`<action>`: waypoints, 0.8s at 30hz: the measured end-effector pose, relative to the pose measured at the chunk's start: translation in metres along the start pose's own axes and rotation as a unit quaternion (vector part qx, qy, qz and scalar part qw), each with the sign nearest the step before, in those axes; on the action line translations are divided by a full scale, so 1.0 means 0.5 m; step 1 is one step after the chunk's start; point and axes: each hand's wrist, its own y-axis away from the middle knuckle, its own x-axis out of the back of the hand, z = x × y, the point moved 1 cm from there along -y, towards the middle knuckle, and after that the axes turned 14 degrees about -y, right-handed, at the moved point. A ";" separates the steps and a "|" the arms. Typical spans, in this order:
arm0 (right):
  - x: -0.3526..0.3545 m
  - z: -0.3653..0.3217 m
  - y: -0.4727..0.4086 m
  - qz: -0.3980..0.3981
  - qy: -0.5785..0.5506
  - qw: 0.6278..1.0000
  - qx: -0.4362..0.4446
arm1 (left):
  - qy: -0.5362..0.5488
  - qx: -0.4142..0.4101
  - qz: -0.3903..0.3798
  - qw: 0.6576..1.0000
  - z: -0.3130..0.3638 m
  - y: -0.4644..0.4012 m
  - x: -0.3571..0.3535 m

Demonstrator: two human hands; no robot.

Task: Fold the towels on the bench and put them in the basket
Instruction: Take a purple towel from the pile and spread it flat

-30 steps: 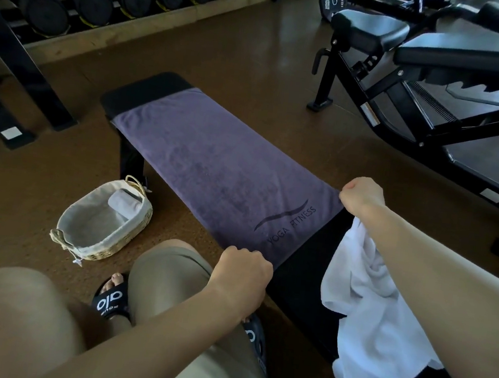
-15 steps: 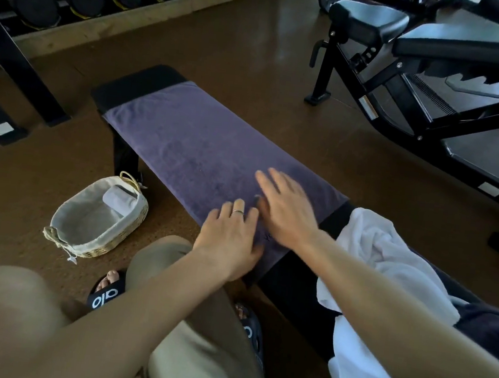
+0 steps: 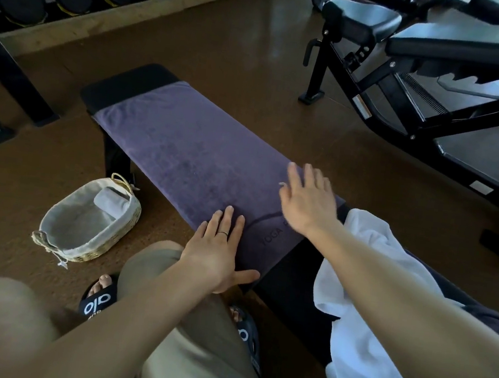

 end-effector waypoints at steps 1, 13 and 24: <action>-0.009 -0.020 0.005 -0.007 -0.019 0.998 0.059 | -0.003 -0.001 0.001 1.000 -0.001 0.000 0.000; 0.060 0.054 -0.023 -0.066 -0.037 0.984 -0.160 | -0.064 0.021 -0.032 0.997 0.021 -0.009 -0.003; 0.108 0.159 -0.057 -0.029 -0.337 0.896 -0.287 | -0.041 -0.004 -0.057 0.998 0.007 -0.011 0.007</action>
